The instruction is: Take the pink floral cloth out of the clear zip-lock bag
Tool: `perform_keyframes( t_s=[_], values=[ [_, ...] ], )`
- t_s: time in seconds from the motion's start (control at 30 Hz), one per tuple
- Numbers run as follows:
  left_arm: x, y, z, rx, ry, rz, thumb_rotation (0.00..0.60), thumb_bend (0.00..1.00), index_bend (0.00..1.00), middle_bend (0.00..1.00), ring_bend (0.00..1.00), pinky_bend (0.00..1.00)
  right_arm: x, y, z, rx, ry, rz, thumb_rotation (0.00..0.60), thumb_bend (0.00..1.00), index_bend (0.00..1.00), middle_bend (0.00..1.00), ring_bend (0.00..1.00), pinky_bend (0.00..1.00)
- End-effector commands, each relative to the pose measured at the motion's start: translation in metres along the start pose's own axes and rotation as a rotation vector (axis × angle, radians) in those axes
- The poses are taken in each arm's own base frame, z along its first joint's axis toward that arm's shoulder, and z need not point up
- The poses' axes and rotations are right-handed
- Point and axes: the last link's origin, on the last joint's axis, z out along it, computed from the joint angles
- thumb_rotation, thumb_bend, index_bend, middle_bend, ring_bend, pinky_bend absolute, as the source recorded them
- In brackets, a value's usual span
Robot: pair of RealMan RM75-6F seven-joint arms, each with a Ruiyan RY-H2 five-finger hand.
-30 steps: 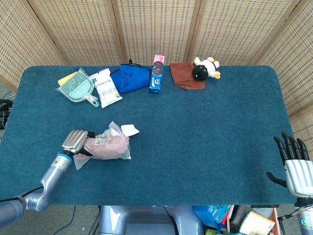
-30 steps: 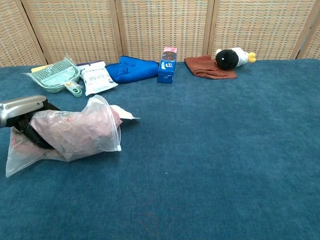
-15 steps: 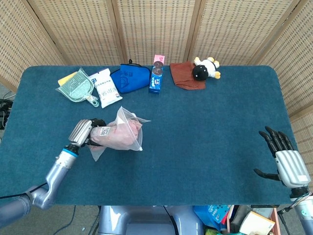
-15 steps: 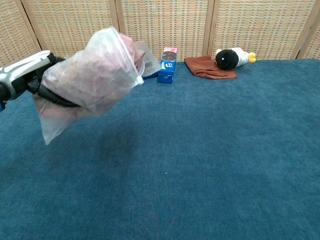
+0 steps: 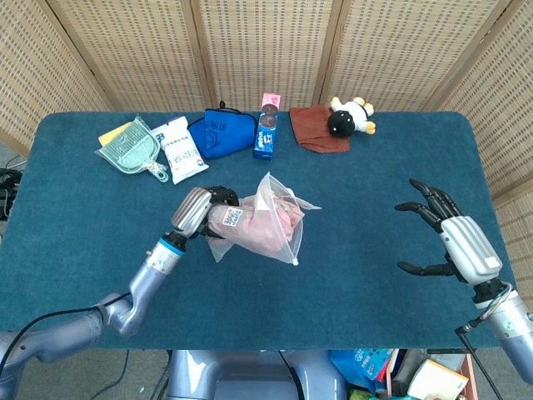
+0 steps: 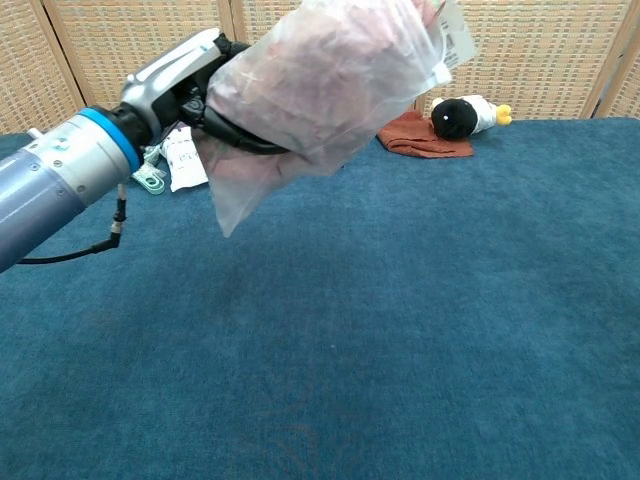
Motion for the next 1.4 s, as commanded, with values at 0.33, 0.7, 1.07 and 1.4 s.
perform_keyframes(
  t_s=[0.33,0.7,1.07,1.4],
  values=[
    [-0.048,0.043,0.042,-0.037,-0.032,-0.107,0.6,0.18,0.66,0.6,0.49,0.53,-0.011,-0.025,0.029,0.042,-0.052,0.045,0.6,0.19,0.29,0.0,0.0,0.0],
    [-0.07,0.052,0.045,-0.041,-0.054,-0.08,0.6,0.18,0.67,0.6,0.49,0.53,0.0,-0.044,0.039,0.041,-0.056,0.049,0.6,0.27,0.36,0.0,0.0,0.0],
    [-0.076,0.052,0.047,-0.029,-0.033,-0.091,0.6,0.18,0.67,0.6,0.49,0.53,0.003,-0.057,0.041,0.033,-0.089,0.066,0.6,0.27,0.36,0.0,0.0,0.0],
    [-0.08,0.059,0.05,-0.029,-0.016,-0.127,0.6,0.18,0.67,0.6,0.49,0.53,-0.009,-0.073,0.05,0.042,-0.14,0.081,0.6,0.27,0.36,0.0,0.0,0.0]
  ],
)
